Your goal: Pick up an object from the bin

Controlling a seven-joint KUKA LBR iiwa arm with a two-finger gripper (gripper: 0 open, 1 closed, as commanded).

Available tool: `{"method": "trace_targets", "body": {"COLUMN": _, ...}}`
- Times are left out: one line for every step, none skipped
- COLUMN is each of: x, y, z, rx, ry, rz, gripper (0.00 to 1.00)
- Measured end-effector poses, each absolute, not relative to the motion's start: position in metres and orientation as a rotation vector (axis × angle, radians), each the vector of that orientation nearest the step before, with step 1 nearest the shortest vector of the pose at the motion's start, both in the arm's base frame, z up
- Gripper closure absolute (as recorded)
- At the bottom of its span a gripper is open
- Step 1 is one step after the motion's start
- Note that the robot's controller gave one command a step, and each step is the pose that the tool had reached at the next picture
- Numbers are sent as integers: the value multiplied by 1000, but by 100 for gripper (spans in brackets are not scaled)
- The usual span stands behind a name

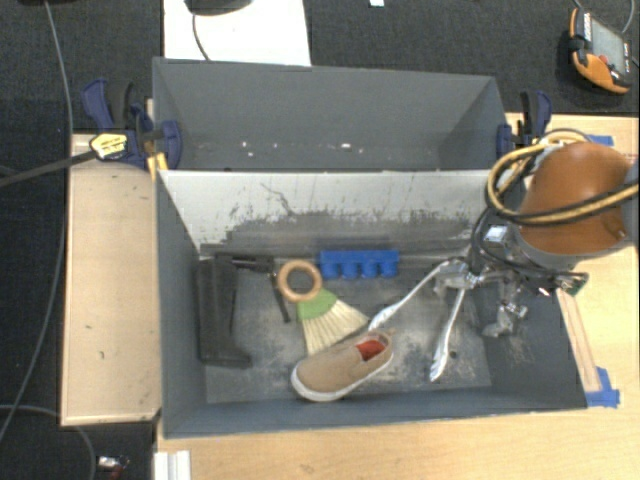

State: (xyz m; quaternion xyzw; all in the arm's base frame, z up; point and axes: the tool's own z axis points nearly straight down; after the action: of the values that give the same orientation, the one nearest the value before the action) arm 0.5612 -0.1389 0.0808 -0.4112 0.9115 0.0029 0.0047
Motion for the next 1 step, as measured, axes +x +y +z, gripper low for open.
{"method": "trace_targets", "body": {"x": 564, "y": -130, "z": 76, "rx": -1486, "ry": 2753, "rz": 11, "gripper": 0}}
